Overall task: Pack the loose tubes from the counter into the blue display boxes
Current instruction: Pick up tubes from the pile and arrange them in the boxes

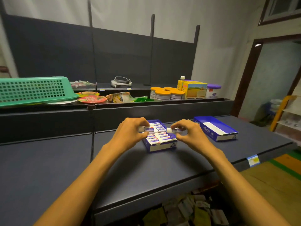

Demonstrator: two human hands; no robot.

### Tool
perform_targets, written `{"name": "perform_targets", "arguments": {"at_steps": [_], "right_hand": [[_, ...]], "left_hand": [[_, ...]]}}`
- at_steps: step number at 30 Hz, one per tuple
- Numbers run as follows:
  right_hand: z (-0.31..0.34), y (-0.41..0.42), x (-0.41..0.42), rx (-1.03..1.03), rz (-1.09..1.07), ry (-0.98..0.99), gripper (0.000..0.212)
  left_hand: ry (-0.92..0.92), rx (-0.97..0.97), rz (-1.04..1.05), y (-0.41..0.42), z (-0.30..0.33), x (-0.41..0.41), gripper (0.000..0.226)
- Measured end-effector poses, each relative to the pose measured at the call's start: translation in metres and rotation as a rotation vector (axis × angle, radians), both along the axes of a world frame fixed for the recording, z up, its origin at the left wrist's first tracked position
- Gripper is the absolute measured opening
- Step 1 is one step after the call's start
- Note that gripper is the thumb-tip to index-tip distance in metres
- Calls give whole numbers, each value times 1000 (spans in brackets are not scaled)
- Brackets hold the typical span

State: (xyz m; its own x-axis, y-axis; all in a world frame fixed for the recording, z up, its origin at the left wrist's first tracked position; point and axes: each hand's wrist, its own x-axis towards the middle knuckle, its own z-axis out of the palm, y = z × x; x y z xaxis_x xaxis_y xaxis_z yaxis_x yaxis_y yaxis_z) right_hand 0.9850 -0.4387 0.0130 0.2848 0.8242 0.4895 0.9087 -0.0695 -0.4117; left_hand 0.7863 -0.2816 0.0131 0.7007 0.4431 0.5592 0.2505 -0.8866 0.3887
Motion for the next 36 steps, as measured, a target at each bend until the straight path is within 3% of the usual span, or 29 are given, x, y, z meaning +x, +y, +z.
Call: {"name": "perform_targets", "arguments": {"at_steps": [17,28,36], "right_hand": [[-19,85,80,-91,403,16,27],[-20,103,87,-112,441,41,26],[-22,101,87,-161,417,59,27]], "left_hand": [[221,-97,349,2,-23,64,25],[403,-33,438,7,-23,76,25],[437,-23,441,15,-25,77,31]]}}
